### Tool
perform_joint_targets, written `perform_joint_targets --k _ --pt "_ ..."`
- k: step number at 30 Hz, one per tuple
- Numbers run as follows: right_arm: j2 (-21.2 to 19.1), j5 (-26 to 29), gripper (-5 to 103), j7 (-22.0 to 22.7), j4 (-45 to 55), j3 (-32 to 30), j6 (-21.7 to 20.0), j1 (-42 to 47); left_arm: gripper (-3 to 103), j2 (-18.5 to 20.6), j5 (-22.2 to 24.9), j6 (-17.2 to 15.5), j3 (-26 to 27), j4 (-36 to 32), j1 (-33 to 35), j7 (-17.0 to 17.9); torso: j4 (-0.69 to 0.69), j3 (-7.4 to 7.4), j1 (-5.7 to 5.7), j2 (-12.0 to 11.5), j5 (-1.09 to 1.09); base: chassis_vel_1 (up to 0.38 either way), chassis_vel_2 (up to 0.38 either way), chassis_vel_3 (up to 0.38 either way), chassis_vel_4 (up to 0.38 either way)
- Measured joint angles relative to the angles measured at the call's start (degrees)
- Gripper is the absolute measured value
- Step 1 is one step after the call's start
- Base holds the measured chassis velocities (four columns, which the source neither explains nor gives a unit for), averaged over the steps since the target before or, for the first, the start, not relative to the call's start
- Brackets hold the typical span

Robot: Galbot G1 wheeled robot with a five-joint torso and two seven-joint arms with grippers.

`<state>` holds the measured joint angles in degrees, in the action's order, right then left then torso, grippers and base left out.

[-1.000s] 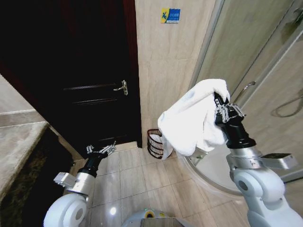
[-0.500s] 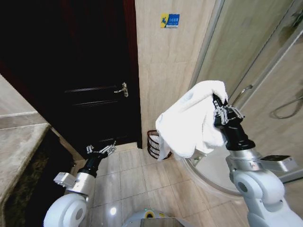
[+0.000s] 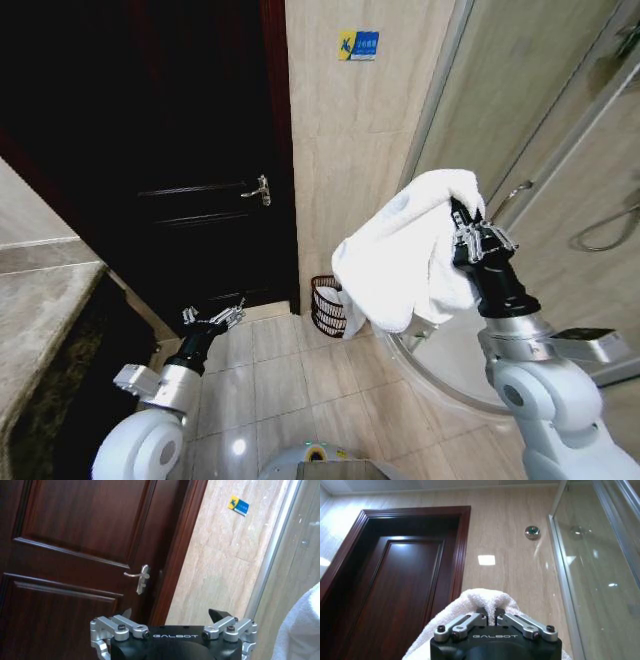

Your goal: Discard the used towel into the hamper.

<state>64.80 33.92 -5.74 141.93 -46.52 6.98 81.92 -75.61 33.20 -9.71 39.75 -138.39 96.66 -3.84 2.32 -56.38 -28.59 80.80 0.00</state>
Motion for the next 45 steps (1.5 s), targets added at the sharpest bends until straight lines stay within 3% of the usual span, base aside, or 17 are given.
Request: perform_joint_targets --k 45 --pt "0.0 0.1 6 1.9 0.4 0.7 -0.8 -0.5 100 0.0 0.0 0.0 0.0 0.0 0.0 0.0 0.02 0.14 0.07 -0.4 0.0 -0.076 0.081 0.081 -0.079"
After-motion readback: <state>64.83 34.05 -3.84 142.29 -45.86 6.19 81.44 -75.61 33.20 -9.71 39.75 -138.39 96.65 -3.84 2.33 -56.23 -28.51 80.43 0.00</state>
